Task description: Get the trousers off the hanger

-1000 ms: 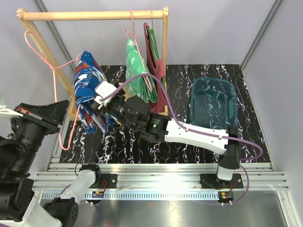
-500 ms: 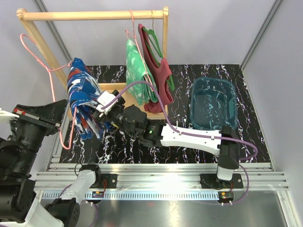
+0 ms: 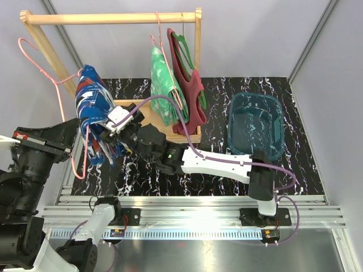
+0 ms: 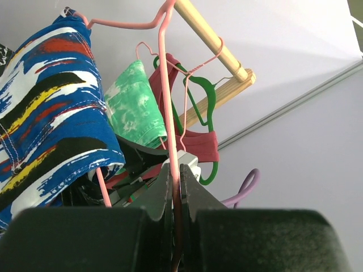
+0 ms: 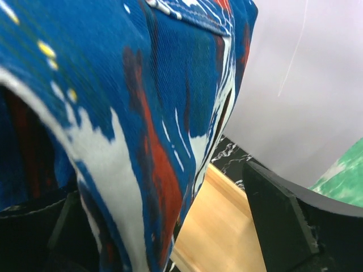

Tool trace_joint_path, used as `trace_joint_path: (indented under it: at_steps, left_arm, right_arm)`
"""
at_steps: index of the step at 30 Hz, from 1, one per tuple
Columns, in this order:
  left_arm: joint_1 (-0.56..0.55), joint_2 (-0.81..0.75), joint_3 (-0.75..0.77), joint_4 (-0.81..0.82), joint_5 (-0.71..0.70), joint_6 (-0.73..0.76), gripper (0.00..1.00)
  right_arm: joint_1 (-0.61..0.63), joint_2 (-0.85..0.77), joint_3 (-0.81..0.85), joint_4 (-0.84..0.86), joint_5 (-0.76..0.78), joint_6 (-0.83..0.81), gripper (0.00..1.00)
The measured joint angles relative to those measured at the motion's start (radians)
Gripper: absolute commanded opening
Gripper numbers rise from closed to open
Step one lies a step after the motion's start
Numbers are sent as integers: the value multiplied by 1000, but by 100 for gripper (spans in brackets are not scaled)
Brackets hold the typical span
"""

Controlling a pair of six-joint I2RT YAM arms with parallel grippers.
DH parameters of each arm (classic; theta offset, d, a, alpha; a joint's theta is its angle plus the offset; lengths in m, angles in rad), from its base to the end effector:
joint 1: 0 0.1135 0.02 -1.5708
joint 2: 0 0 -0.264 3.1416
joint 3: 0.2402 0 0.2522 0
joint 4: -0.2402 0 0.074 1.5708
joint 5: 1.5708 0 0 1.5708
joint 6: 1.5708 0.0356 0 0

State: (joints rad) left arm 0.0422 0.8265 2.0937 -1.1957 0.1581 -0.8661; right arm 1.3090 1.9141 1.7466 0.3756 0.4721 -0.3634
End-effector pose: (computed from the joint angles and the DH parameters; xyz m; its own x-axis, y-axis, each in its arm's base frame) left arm -0.0337 -0.0070 0.5672 -0.0416 -0.7547 -0.6547 0.1290 0.6457 -0.7526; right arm 0.1357 0.4438 0.4023 0.3148 -0.0482 -0.9479 -0.6774 0.6881 -0.2600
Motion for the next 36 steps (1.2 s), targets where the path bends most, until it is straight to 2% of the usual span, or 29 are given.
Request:
trace_joint_path:
  at_steps: [12, 15, 17, 20, 23, 24, 27, 36]
  left_arm:
    - [3, -1, -10, 24, 85, 12, 0]
    - [5, -1, -37, 33, 111, 34, 0]
    - [5, -1, -62, 46, 127, 51, 0]
    - [5, 2, -83, 49, 133, 90, 0]
    - [5, 3, -91, 40, 135, 136, 0]
    - [4, 3, -94, 36, 136, 148, 0]
    - [3, -3, -138, 33, 137, 210, 0]
    - [1, -132, -415, 102, 41, 322, 0]
  right_arm:
    - [0, 71, 147, 51, 18, -126, 94]
    - [-1, 86, 184, 45, 23, -181, 74]
    - [-5, 89, 191, 37, 23, -223, 46]
    - [-11, 89, 190, 30, 25, -263, 28]
    - [-14, 87, 184, 22, 23, -292, 15]
    - [-14, 85, 180, 15, 23, -300, 6]
    - [-16, 79, 177, -16, 24, -322, 0]
    - [-34, 77, 186, -116, 65, -365, 0]
